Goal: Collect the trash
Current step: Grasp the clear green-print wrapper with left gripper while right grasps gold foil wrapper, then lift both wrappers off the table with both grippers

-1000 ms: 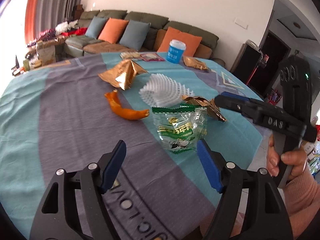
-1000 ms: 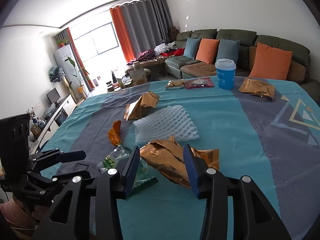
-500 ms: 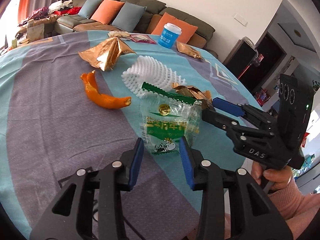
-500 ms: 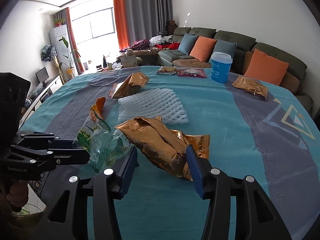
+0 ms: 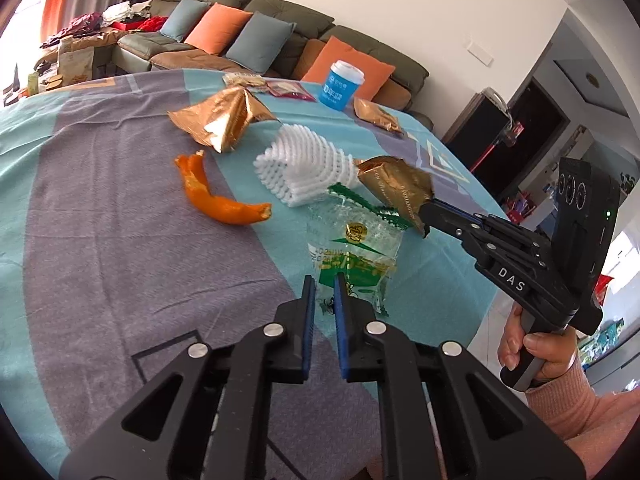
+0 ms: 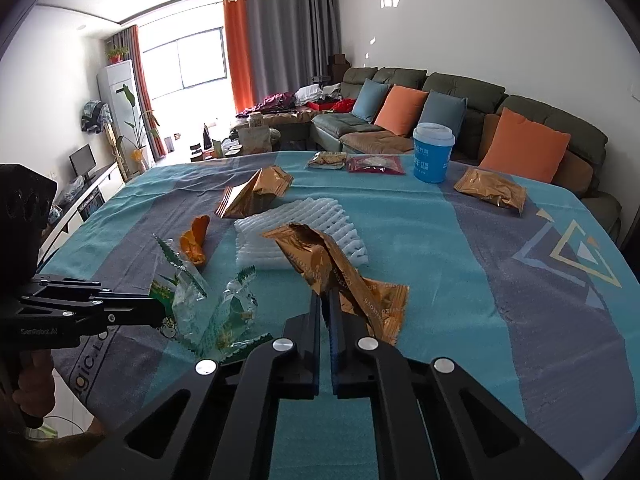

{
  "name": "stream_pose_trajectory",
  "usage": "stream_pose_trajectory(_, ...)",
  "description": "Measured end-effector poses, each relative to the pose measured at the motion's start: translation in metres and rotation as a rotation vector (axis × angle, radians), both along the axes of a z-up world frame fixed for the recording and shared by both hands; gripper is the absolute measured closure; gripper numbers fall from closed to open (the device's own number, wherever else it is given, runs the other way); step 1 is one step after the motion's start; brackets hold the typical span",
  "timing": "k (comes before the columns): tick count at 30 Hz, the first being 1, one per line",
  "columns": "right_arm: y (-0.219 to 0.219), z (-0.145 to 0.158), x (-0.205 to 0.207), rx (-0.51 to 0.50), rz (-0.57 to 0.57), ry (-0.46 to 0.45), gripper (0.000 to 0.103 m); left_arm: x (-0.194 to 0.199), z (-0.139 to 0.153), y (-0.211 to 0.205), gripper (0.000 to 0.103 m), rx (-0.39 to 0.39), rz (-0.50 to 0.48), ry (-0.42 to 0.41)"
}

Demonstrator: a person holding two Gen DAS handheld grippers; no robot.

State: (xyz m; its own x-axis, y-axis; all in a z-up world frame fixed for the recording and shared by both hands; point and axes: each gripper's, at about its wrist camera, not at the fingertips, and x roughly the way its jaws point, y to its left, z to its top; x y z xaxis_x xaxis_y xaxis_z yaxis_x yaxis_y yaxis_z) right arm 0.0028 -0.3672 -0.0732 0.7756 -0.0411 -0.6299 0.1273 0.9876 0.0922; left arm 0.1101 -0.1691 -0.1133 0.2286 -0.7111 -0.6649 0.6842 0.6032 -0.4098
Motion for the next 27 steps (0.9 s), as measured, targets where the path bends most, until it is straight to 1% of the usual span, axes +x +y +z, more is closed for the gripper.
stream_pose_trajectory(6, 0.002, 0.014, -0.003, 0.005, 0.000, -0.046, 0.101, 0.002, 0.007, 0.019, 0.094, -0.019, 0.039, -0.012)
stream_pose_trajectory(13, 0.011, 0.029, -0.003, -0.002, 0.022, -0.086, 0.101, 0.002, 0.020, 0.055, 0.094, -0.035, 0.111, -0.046)
stream_pose_trajectory(16, 0.013, 0.028, 0.002, -0.003, 0.027, -0.075, 0.101, 0.002, 0.024, 0.071, 0.094, -0.044, 0.138, -0.049)
stream_pose_trajectory(19, 0.012, 0.024, 0.005, 0.017, 0.016, -0.052, 0.100, 0.001, 0.026, 0.083, 0.094, -0.046, 0.158, -0.050)
stream_pose_trajectory(21, 0.008, 0.021, 0.007, 0.026, -0.004, -0.038, 0.094, 0.001, 0.027, 0.088, 0.094, -0.048, 0.167, -0.049)
stream_pose_trajectory(25, 0.002, 0.014, 0.009, 0.071, -0.001, -0.015, 0.094, 0.001, 0.026, 0.095, 0.094, -0.050, 0.180, -0.045)
stream_pose_trajectory(27, 0.000, 0.014, 0.009, 0.072, -0.006, -0.017, 0.099, 0.001, 0.026, 0.099, 0.094, -0.050, 0.187, -0.044)
